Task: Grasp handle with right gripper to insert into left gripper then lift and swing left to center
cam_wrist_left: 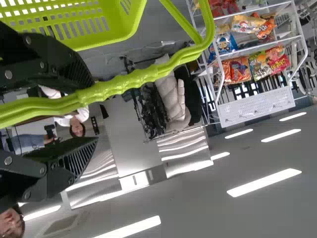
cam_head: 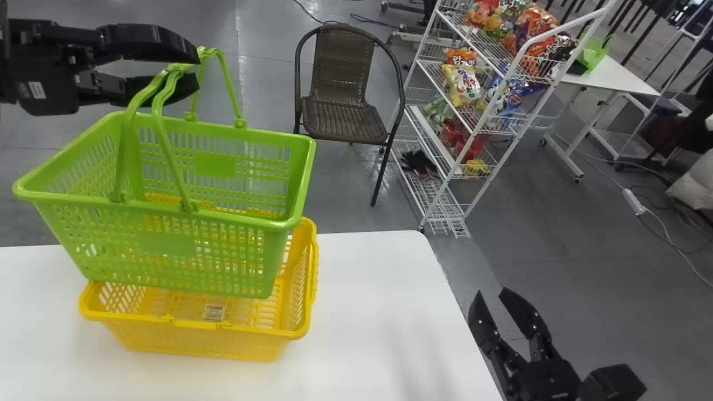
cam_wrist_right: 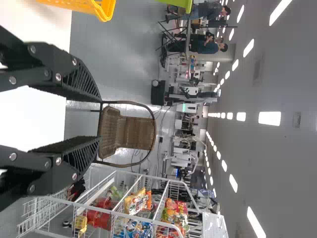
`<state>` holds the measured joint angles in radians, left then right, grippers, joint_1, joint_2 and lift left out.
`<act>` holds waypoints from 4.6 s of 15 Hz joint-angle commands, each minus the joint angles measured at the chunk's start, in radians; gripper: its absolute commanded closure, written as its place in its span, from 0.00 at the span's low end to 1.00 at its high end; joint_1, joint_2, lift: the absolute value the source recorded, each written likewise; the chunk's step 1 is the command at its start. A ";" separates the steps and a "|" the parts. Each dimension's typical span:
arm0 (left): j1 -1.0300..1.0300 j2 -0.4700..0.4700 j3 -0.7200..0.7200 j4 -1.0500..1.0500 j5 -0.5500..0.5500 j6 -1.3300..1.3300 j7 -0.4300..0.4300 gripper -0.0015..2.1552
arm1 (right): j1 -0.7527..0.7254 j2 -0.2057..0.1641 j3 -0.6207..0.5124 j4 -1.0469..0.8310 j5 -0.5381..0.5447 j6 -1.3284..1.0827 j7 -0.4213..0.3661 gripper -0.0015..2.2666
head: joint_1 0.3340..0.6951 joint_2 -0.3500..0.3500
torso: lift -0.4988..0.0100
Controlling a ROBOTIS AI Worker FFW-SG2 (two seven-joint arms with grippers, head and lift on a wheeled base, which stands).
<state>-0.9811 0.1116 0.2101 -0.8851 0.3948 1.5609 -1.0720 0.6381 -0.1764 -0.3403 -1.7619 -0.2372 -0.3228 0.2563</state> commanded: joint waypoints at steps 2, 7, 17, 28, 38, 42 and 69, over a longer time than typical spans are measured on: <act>-0.011 0.005 0.011 0.000 0.056 0.010 0.052 0.72 | 0.003 0.000 -0.005 0.025 -0.002 -0.021 0.000 0.05 | 1.00 0.00 | 0.98; -0.007 0.013 0.029 -0.003 0.079 0.010 0.103 0.91 | 0.009 0.001 -0.006 0.039 -0.010 -0.043 0.011 0.05 | 1.00 0.00 | 0.98; -0.013 0.276 0.009 -0.005 0.190 0.010 0.099 0.91 | 0.008 0.001 -0.006 0.067 -0.010 -0.058 0.011 0.05 | 1.00 0.11 | 0.98; 0.276 0.688 0.115 -0.123 0.444 0.010 0.055 0.91 | -0.018 -0.003 -0.002 0.085 -0.008 -0.052 0.012 0.05 | 1.00 0.48 | 0.98; 1.059 0.752 0.606 -0.546 0.618 0.010 -0.012 0.91 | -0.044 -0.020 0.007 0.119 -0.008 -0.052 0.014 0.05 | 1.00 0.65 | 0.98; 1.312 0.651 0.752 -0.769 0.682 0.010 -0.016 0.91 | -0.058 -0.025 0.012 0.128 -0.008 -0.046 0.017 0.05 | 1.00 0.65 | 0.98; 1.621 0.031 0.384 -1.505 0.717 0.010 0.193 0.91 | -0.049 -0.034 0.009 0.137 -0.011 -0.040 0.023 0.05 | 1.00 0.00 | 0.98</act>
<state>0.6624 0.1597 0.6432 -2.3919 1.1252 1.5609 -0.8839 0.5873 -0.2098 -0.3286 -1.6245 -0.2482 -0.3626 0.2793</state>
